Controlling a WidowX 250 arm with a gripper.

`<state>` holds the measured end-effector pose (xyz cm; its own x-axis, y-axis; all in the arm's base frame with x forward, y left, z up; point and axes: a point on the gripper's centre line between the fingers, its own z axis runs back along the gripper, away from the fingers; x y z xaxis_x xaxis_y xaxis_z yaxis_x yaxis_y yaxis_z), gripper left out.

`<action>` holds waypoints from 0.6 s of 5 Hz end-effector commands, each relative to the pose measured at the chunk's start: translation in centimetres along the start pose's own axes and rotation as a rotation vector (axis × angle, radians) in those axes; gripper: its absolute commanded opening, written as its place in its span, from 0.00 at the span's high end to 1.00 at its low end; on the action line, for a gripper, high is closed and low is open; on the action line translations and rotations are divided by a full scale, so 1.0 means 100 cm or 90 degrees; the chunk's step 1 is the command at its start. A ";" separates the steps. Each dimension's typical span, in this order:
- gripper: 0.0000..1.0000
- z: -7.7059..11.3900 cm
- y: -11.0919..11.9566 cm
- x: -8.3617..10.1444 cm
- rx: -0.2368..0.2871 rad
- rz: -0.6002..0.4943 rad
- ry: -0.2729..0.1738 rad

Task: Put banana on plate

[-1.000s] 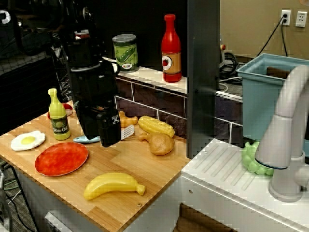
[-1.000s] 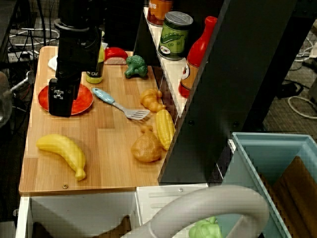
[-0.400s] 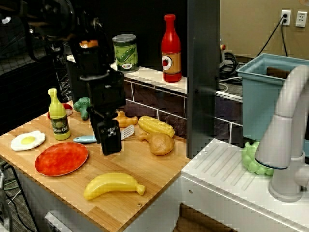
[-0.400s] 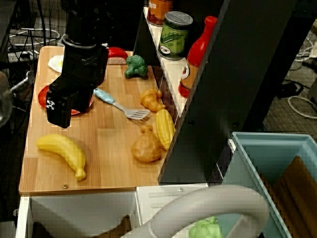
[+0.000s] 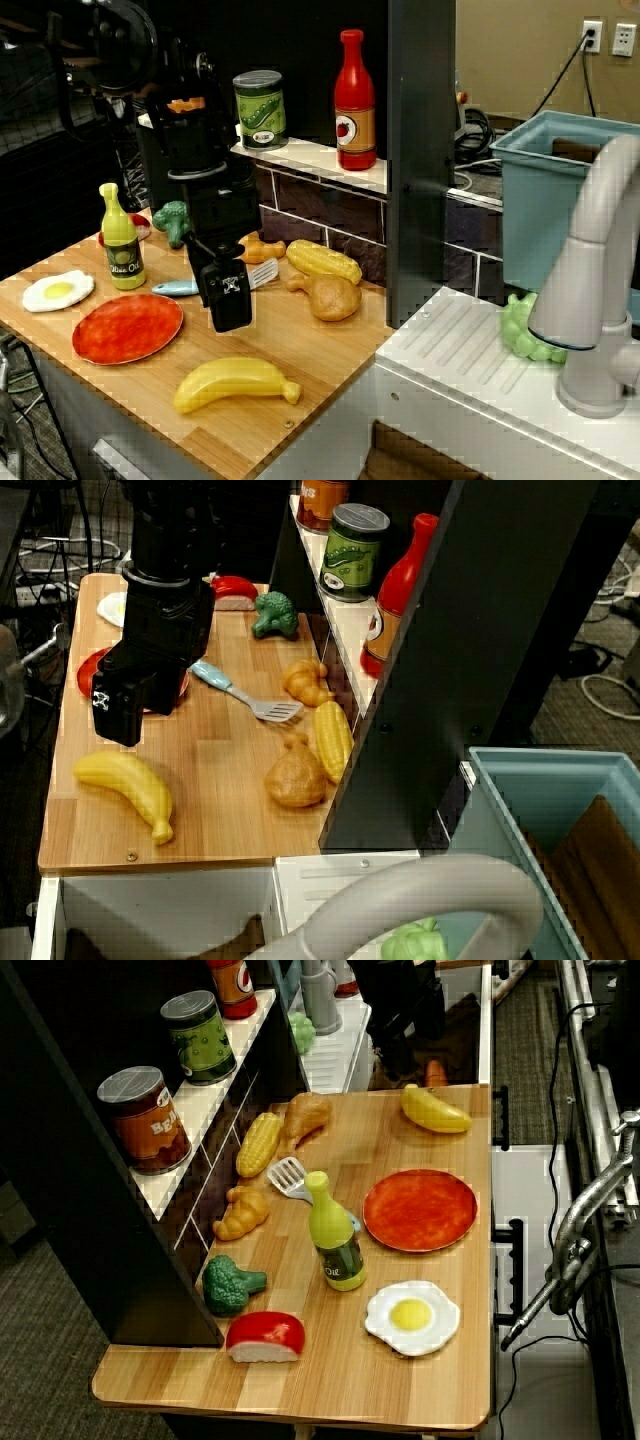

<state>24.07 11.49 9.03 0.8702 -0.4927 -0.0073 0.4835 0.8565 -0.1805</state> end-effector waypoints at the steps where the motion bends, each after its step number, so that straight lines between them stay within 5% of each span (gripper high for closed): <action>1: 0.00 -0.013 0.003 -0.006 0.004 0.012 -0.011; 3: 0.00 -0.029 0.009 -0.009 0.014 0.041 -0.001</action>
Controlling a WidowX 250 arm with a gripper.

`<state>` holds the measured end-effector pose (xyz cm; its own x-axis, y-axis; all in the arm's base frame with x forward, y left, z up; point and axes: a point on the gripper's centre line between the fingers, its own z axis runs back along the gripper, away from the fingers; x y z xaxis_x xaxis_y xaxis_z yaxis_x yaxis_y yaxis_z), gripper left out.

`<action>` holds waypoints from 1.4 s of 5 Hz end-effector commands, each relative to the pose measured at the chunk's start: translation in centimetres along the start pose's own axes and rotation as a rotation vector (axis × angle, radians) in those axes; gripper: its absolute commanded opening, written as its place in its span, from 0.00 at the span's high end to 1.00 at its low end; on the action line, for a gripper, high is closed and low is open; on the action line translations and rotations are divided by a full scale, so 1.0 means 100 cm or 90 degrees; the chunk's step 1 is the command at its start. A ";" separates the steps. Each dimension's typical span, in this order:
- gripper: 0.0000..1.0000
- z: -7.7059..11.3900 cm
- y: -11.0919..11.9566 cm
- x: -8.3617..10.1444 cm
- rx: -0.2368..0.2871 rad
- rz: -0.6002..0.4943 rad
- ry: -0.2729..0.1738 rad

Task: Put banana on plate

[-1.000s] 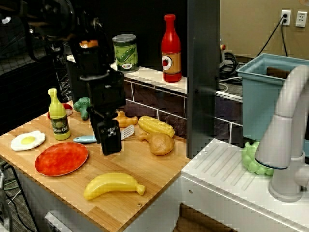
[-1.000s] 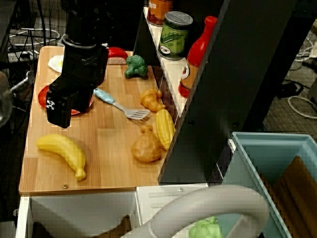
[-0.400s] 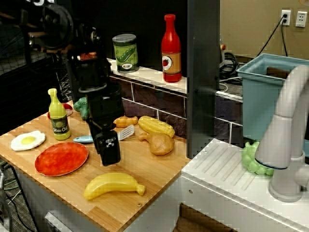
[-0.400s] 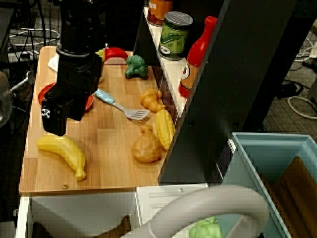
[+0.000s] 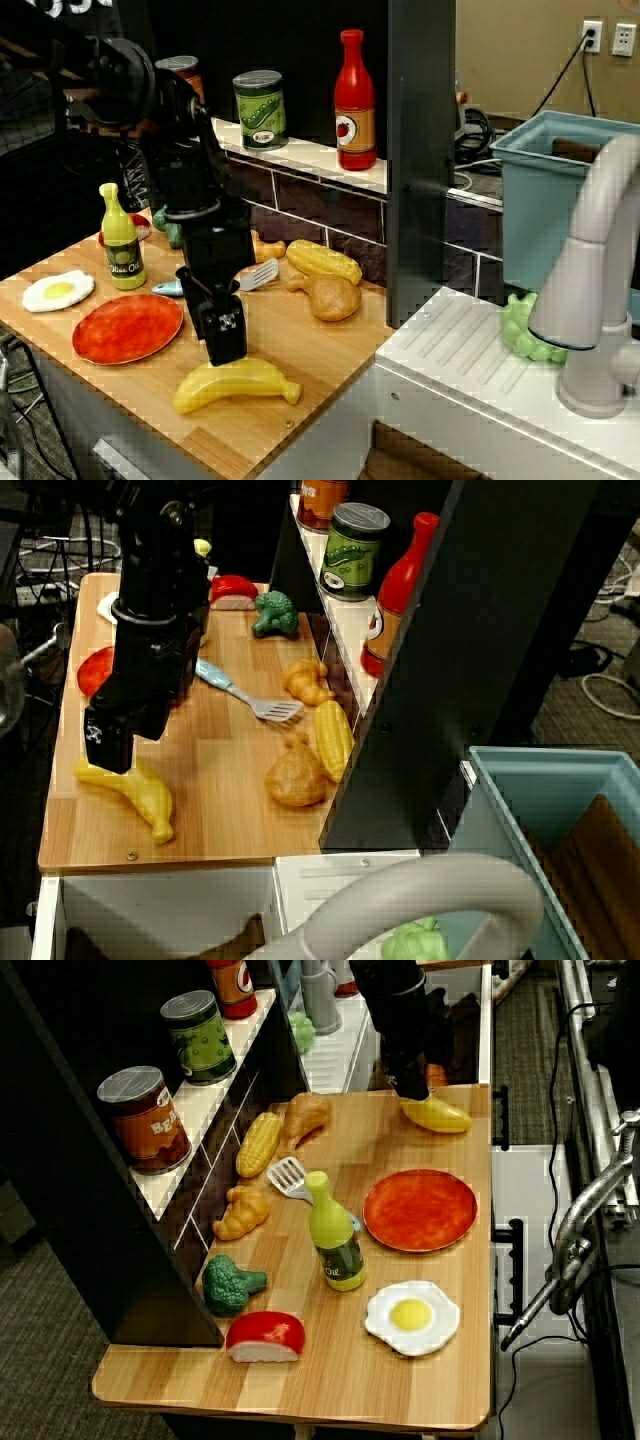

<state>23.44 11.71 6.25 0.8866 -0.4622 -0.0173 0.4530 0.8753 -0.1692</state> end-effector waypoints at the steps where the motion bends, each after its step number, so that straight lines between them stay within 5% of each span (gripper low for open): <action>1: 0.00 -0.012 0.006 -0.009 -0.003 0.040 0.001; 4: 0.00 -0.028 0.010 -0.028 0.003 0.097 0.002; 5: 1.00 -0.036 0.015 -0.035 -0.012 0.197 -0.016; 6: 1.00 -0.038 0.021 -0.046 -0.024 0.289 -0.039; 7: 1.00 -0.036 0.021 -0.053 -0.039 0.310 -0.031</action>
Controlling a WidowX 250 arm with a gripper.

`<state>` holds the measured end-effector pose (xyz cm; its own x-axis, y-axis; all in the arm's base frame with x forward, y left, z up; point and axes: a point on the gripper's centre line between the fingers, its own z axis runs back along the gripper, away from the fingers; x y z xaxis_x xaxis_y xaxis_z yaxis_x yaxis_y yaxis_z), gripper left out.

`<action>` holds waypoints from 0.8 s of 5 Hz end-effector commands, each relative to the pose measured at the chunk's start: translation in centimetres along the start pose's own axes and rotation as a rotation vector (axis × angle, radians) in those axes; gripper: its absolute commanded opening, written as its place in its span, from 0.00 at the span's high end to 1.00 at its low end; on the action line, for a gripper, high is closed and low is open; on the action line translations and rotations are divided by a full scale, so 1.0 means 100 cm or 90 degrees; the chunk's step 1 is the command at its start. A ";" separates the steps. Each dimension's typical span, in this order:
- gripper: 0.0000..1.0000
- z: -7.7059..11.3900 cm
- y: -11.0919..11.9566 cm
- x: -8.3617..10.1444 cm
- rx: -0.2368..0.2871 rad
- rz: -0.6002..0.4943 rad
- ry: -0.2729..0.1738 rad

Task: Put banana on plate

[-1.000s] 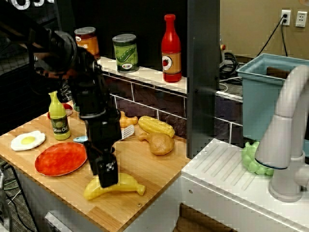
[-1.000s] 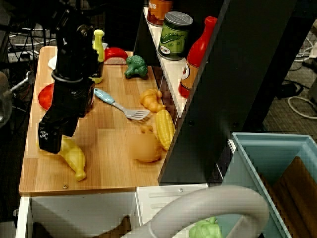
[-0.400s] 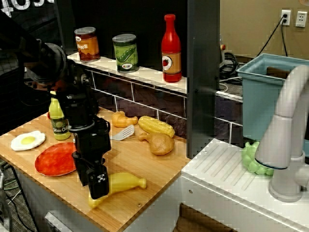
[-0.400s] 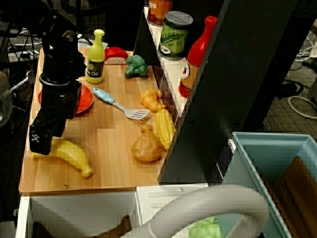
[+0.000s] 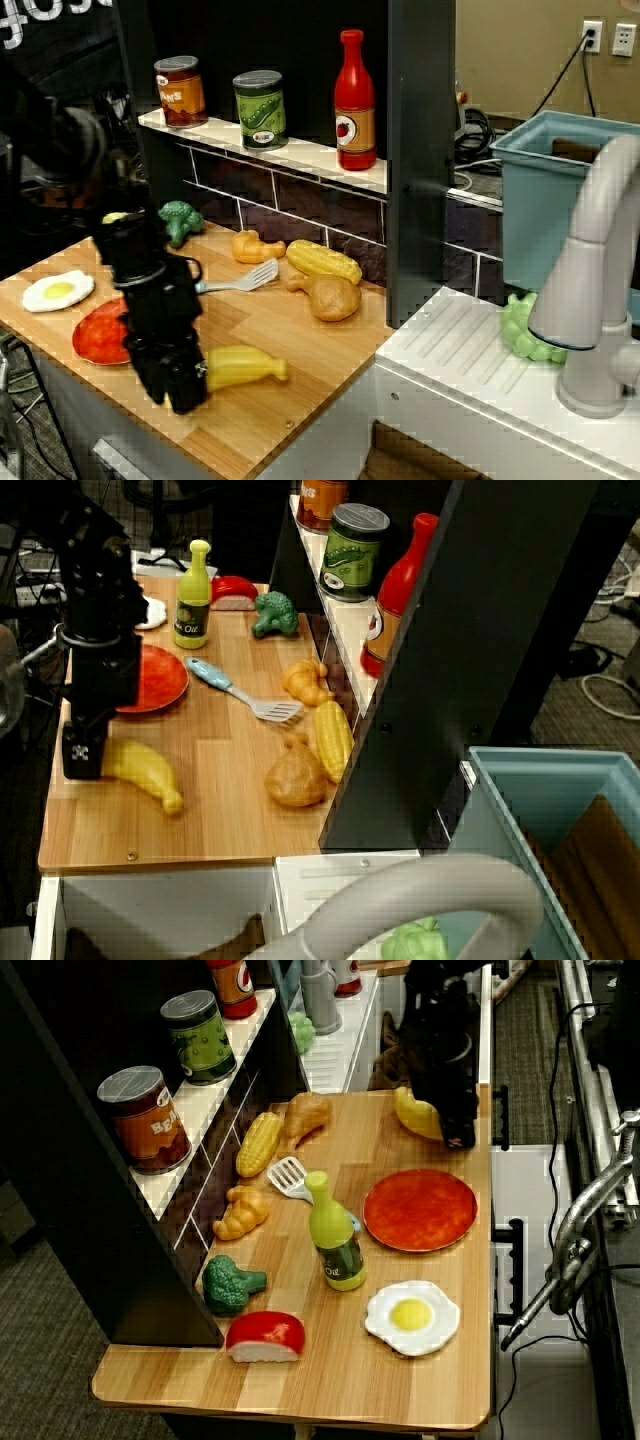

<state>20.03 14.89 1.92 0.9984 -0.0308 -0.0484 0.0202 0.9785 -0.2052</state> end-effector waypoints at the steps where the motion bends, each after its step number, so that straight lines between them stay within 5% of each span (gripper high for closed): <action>1: 1.00 0.011 0.005 -0.008 -0.008 0.022 -0.003; 2: 1.00 0.032 0.003 -0.007 -0.031 0.020 -0.006; 4: 1.00 0.130 -0.018 0.010 -0.145 0.031 -0.029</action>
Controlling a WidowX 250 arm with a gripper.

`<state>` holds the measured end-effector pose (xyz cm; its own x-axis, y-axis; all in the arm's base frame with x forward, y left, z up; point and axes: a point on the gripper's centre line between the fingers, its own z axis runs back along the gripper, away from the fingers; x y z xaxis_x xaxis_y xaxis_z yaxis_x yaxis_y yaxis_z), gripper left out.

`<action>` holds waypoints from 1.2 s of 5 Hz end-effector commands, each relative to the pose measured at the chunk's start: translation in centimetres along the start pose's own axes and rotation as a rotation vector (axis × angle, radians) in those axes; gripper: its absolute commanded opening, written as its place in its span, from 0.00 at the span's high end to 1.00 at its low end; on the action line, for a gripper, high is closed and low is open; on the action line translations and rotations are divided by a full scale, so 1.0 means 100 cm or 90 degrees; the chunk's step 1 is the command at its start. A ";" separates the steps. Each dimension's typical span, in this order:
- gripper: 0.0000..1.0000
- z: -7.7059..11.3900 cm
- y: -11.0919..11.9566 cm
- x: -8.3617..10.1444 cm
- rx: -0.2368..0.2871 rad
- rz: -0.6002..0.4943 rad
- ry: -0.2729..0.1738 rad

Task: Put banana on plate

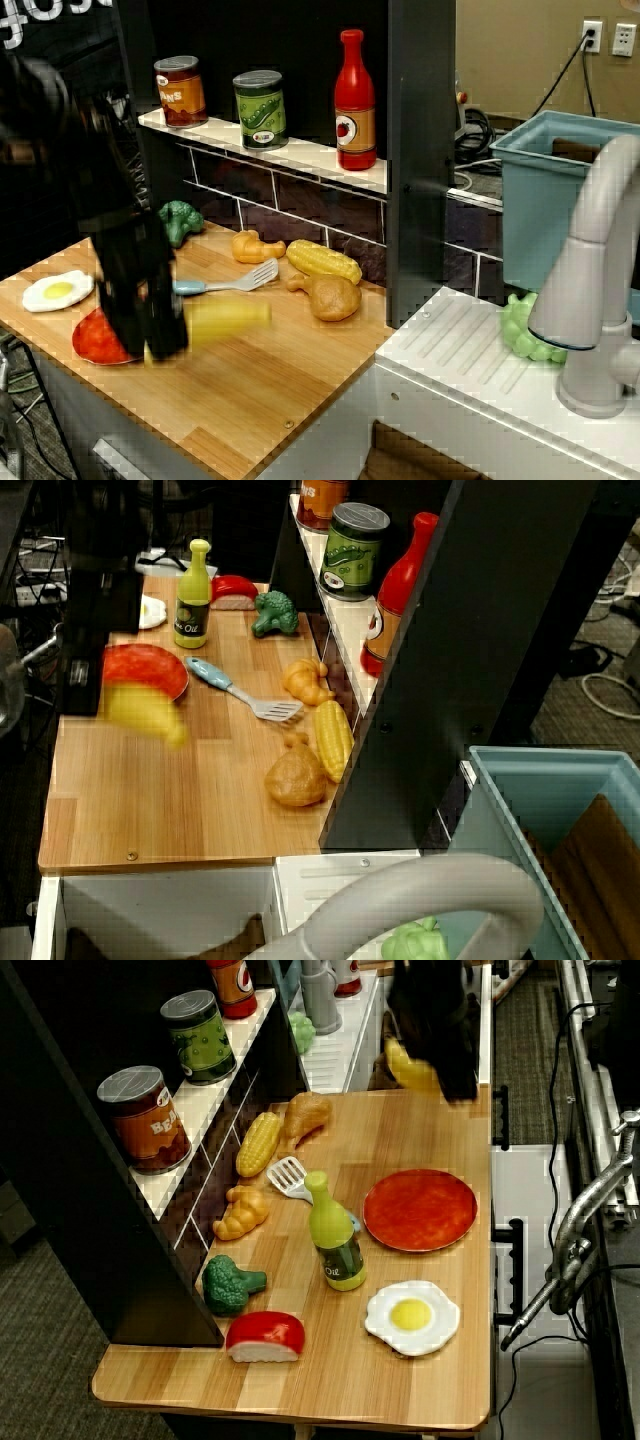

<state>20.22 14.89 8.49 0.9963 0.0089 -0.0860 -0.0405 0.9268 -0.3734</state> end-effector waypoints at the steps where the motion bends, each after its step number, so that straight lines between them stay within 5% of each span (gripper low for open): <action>1: 1.00 0.101 -0.008 0.012 -0.033 0.009 -0.053; 3: 1.00 0.061 0.079 0.031 0.096 0.104 -0.025; 6: 1.00 0.054 0.105 0.028 0.132 0.131 0.029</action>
<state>22.76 26.17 7.34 0.9581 0.1788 -0.2238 -0.2214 0.9579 -0.1828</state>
